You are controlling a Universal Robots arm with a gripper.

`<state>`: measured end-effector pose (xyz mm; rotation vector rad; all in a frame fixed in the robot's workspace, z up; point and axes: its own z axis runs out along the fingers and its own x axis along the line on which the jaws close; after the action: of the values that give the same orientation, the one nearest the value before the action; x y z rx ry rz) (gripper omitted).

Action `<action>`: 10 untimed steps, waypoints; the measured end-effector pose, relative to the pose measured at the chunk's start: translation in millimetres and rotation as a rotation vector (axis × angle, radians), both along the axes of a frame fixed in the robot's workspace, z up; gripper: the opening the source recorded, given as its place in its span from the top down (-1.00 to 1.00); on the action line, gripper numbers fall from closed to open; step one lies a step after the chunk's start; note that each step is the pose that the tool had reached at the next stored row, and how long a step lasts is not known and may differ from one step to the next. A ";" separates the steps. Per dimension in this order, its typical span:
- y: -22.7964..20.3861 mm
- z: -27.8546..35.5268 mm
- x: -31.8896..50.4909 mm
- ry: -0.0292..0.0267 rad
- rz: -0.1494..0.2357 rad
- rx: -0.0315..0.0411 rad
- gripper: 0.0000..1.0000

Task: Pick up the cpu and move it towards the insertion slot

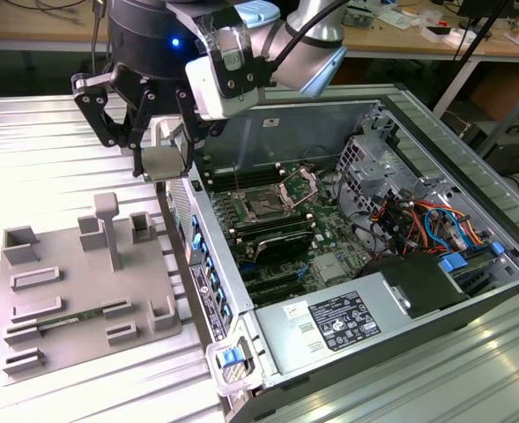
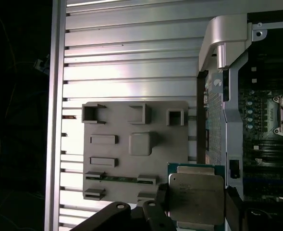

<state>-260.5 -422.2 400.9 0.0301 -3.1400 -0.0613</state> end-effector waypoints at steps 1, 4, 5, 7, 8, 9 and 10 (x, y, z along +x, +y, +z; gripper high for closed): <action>0.0 -0.1 1.5 0.0001 0.000 0.0000 -0.09; 0.0 -0.5 5.3 0.0000 0.000 0.0000 -0.09; 0.0 -0.6 5.9 0.0000 0.000 0.0002 -0.09; 0.0 -0.9 6.9 0.0000 0.000 0.0076 -0.09; 0.0 -0.9 7.1 0.0001 0.000 0.0138 -0.09; 0.0 -1.0 7.3 0.0000 0.000 0.0213 -0.09; 0.1 -1.4 7.6 -0.0002 0.000 0.0247 -0.09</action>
<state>-252.9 -422.2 399.6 0.0297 -3.1395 -0.1001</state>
